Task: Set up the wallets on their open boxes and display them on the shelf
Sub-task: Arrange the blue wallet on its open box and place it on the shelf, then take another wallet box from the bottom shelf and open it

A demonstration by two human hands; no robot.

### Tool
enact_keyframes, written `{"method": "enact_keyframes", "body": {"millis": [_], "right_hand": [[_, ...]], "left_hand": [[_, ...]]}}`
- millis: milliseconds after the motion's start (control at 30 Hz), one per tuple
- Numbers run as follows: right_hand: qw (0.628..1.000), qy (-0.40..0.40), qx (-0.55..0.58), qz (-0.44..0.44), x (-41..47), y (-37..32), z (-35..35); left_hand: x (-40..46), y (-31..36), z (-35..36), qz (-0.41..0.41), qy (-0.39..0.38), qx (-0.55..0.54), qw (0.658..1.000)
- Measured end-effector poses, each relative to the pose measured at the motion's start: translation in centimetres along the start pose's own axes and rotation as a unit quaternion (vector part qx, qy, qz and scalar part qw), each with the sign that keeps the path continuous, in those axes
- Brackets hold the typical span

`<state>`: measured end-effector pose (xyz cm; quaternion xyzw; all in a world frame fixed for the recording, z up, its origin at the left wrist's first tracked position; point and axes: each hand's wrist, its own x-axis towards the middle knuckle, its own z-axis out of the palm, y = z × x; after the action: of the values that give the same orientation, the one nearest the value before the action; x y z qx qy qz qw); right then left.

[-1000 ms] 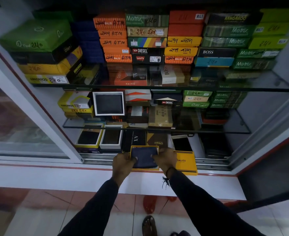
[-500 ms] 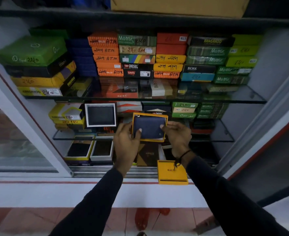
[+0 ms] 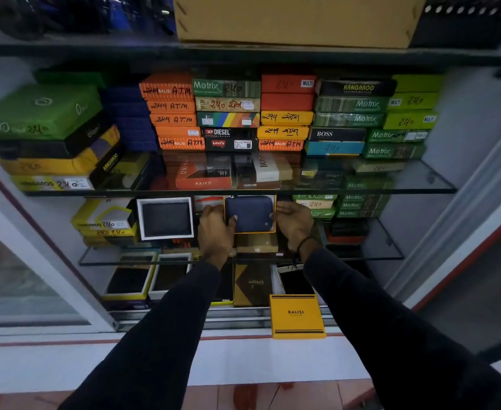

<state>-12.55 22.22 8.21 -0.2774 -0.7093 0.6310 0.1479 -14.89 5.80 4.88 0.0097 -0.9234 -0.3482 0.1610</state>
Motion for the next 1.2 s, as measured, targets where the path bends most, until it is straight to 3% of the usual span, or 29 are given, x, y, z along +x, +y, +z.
{"method": "enact_keyframes", "body": {"millis": [133,200,267,333,400,467,533,633,733,900,1067,1200], "right_hand": [[0.998,0.052,-0.013,-0.025,-0.8,1.2,-2.2],[0.989,0.111,-0.036,-0.087,-1.5,2.4,-3.7],[0.976,0.151,-0.033,-0.155,-2.3,3.9,-5.4],[0.962,0.175,-0.055,-0.202,-3.4,6.2,-7.6],[0.953,0.181,-0.108,-0.218,-4.5,9.3,-9.7],[0.958,0.161,-0.166,-0.17,-5.4,12.6,-11.7],[0.965,0.106,-0.235,-0.057,-6.1,16.1,-13.4],[0.962,-0.003,-0.259,0.083,-6.8,20.1,-15.3],[0.966,-0.073,-0.172,0.176,-7.5,21.0,-15.7],[0.95,-0.102,-0.102,0.275,-7.3,20.6,-15.3],[0.957,-0.08,-0.092,0.262,-6.5,20.8,-14.9],[0.949,-0.057,-0.211,0.226,-6.0,21.4,-14.3]], "left_hand": [[-2.4,-0.5,0.1,-0.002,0.026,-0.048,0.998],[-4.7,-0.3,0.2,0.008,0.096,-0.039,0.995],[-7.8,0.0,0.8,0.075,0.151,0.006,0.986],[-11.5,-0.2,2.5,0.182,0.117,0.022,0.976],[-14.6,-0.5,4.8,0.265,0.007,0.024,0.964],[-16.6,0.0,7.0,0.301,-0.135,0.061,0.942],[-17.5,1.2,8.6,0.297,-0.249,0.13,0.913],[-17.7,3.0,10.9,0.274,-0.342,0.196,0.877],[-17.8,3.7,12.7,0.28,-0.366,0.254,0.85],[-17.5,4.2,13.6,0.244,-0.385,0.242,0.856],[-15.9,3.9,11.2,0.226,-0.394,0.158,0.877],[-13.6,1.8,7.1,0.16,-0.415,0.028,0.895]]}}
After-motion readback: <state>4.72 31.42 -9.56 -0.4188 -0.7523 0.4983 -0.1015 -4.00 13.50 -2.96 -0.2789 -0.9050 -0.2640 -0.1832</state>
